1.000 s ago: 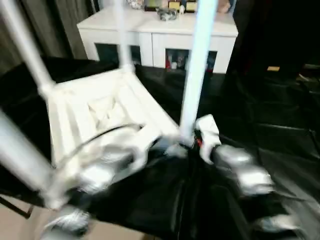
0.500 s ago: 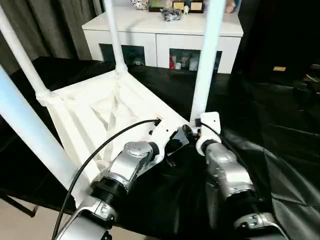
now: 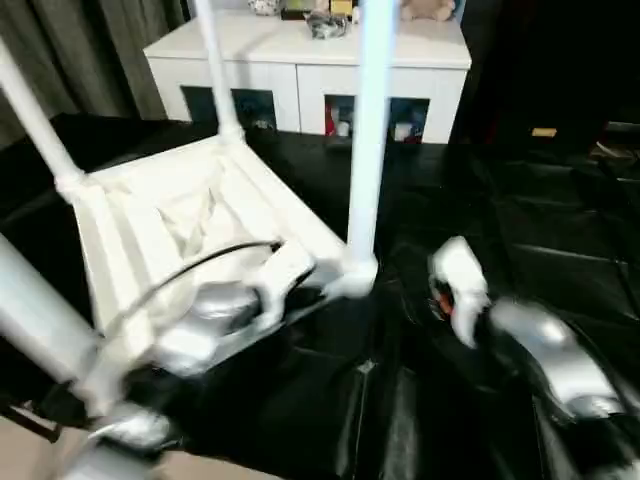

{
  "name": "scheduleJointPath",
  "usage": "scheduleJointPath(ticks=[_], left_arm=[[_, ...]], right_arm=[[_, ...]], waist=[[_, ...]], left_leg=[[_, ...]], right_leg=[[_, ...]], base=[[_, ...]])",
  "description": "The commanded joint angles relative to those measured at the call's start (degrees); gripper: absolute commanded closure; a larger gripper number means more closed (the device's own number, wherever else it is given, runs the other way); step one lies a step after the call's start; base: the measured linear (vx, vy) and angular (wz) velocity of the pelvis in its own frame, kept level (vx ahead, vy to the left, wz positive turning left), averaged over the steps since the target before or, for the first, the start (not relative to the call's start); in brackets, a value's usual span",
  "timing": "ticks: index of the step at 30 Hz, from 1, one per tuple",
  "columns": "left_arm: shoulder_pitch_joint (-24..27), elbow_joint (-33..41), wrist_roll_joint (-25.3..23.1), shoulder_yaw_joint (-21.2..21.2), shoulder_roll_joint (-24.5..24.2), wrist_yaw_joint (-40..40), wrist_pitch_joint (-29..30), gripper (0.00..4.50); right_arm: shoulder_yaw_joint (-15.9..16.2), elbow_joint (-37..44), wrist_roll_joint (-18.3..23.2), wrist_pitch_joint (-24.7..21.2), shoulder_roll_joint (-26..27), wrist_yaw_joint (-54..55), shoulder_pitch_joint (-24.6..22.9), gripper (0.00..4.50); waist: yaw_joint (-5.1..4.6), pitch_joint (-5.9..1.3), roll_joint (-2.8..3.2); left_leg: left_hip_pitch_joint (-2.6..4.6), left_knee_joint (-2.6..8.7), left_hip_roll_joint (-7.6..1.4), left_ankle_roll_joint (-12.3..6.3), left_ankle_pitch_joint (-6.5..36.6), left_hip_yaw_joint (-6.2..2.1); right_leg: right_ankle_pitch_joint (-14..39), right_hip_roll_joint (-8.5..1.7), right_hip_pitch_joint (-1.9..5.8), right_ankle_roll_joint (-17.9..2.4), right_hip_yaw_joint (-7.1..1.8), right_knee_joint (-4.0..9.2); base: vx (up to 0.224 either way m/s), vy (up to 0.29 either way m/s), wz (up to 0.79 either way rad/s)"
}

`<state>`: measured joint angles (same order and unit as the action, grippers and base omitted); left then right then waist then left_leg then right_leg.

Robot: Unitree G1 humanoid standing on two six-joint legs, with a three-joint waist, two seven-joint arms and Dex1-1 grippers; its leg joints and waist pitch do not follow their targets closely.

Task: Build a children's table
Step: Rotate leg to tighten

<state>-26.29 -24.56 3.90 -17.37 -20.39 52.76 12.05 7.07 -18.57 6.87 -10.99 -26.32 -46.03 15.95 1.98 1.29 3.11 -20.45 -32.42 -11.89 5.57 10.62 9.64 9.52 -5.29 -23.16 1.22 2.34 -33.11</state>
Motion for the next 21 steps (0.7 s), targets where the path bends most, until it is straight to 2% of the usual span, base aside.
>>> scheduleJointPath(ticks=[1, 2, 3, 4, 6, 8, 9, 10, 12, 14, 17, 19, 21], left_arm=[[2.3, 3.7, 0.5, -4.9, -2.3, 9.0, -0.3, 4.5], [3.0, 5.4, 1.2, -5.7, -3.3, 11.5, 0.0, 4.5], [3.5, 6.9, 1.9, -6.2, -4.0, 13.2, 0.6, 4.5], [4.2, 8.9, 2.9, -6.9, -5.0, 15.6, 1.3, 4.5], [5.2, 11.9, 4.9, -7.3, -5.9, 18.4, 2.6, 4.5], [5.4, 13.4, 5.6, -7.3, -6.6, 20.0, 2.4, 4.5], [5.4, 13.4, 5.6, -7.3, -6.6, 20.0, 2.4, 4.5], [5.2, 13.5, 4.0, -8.1, -7.8, 20.7, -0.1, 4.5], [5.0, 13.0, 2.8, -8.5, -8.6, 21.7, -2.4, 4.5], [4.8, 12.4, 2.3, -8.3, -8.7, 21.9, -4.4, 4.5], [3.8, 10.4, 0.7, -8.0, -9.3, 21.7, -8.3, 4.5], [1.9, 5.6, -2.2, -8.2, -10.8, 21.2, -14.4, 4.5], [1.4, 4.5, -2.5, -8.2, -11.2, 21.2, -15.4, 4.5]], right_arm=[[-1.2, -1.3, -0.7, 1.0, -0.2, 1.9, 1.5, 0.98], [-1.3, -1.9, -1.0, 0.9, -0.2, 2.9, 1.8, 0.98], [-1.5, -2.6, -1.2, 0.8, -0.1, 3.9, 2.2, 0.98], [-1.9, -3.4, -1.5, 0.8, 0.2, 5.0, 2.7, 0.98], [-2.1, -5.1, -2.6, 1.0, 0.5, 7.2, 3.4, 0.98], [-1.8, -6.6, -3.6, 1.5, 0.7, 8.8, 3.9, 0.98], [-1.8, -6.6, -3.6, 1.5, 0.7, 8.8, 3.9, 0.98], [-1.6, -7.9, -4.2, 2.3, 1.1, 9.6, 4.3, 0.98], [-1.7, -8.6, -4.3, 2.8, 1.7, 9.7, 4.8, 0.98], [-1.7, -8.8, -4.3, 2.8, 2.0, 9.8, 5.0, 0.98], [-1.2, -8.9, -4.2, 3.2, 2.6, 10.1, 5.4, 0.98], [-1.1, -9.3, -4.4, 3.7, 3.3, 10.5, 5.7, 0.98], [-1.1, -9.4, -4.5, 3.9, 3.4, 10.5, 5.7, 0.98]], waist=[[0.28, -2.72, -0.79], [0.36, -2.75, -0.67], [0.32, -2.71, -0.65], [0.53, -2.78, -0.52], [1.09, -2.8, -0.86], [1.75, -2.79, -0.8], [1.96, -2.73, -0.77], [2.37, -2.72, -0.99], [2.61, -2.63, -1.06], [2.57, -2.57, -1.31], [2.52, -2.51, -1.25], [2.57, -2.44, -1.28], [2.51, -2.35, -1.39]], left_leg=[[-0.46, 3.53, -0.3, -3.38, 13.2, 0.49], [-0.23, 3.44, -0.4, -3.62, 13.0, 0.59], [-0.31, 3.46, -0.37, -3.71, 12.9, 0.61], [0.0, 3.38, -0.49, -3.68, 12.7, 0.71], [0.36, 3.2, -0.52, -4.17, 11.3, 1.06], [0.62, 3.07, -0.57, -4.03, 10.7, 1.3], [0.42, 3.09, -0.5, -3.97, 10.5, 1.3], [0.35, 3.13, -0.53, -3.93, 10.6, 1.27], [0.35, 3.2, -0.49, -3.48, 11.3, 1.29], [0.08, 3.32, -0.41, -3.01, 12.0, 1.17], [0.1, 3.4, -0.4, -2.36, 12.7, 1.08], [0.09, 3.39, -0.26, -2.21, 13.1, 1.11], [0.15, 3.47, -0.32, -1.51, 13.9, 1.07]], right_leg=[[13.1, -1.44, 2.62, -12.9, -0.97, 3.62], [11.2, -1.41, 2.54, -13.8, -1.0, 3.37], [10.8, -1.4, 2.61, -14.0, -0.99, 3.27], [9.9, -1.4, 2.51, -14.5, -1.01, 3.11], [7.1, -1.21, 2.34, -15.4, -1.12, 2.79], [5.9, -1.14, 2.19, -15.9, -1.19, 2.61], [6.0, -1.15, 2.36, -15.6, -1.22, 2.52], [6.9, -1.3, 2.44, -15.2, -1.23, 2.52], [8.3, -1.29, 2.42, -14.2, -1.23, 2.61], [9.9, -1.41, 2.65, -13.1, -1.23, 2.67], [11.6, -1.45, 2.6, -12.0, -1.31, 2.88], [12.6, -1.37, 2.5, -11.5, -1.31, 3.07], [13.5, -1.4, 2.44, -11.1, -1.37, 3.0]], base=[[0.0, 0.0, 0.0], [0.0, 0.0, 0.0], [0.0, 0.0, 0.0], [0.0, 0.0, 0.0], [0.0, 0.0, 0.0], [0.0, 0.0, 0.0], [0.0, 0.0, 0.0], [0.0, 0.0, 0.0], [0.0, 0.0, 0.0], [0.0, 0.0, 0.0], [0.0, 0.0, 0.0], [0.0, 0.0, 0.0], [0.0, 0.0, 0.0]])
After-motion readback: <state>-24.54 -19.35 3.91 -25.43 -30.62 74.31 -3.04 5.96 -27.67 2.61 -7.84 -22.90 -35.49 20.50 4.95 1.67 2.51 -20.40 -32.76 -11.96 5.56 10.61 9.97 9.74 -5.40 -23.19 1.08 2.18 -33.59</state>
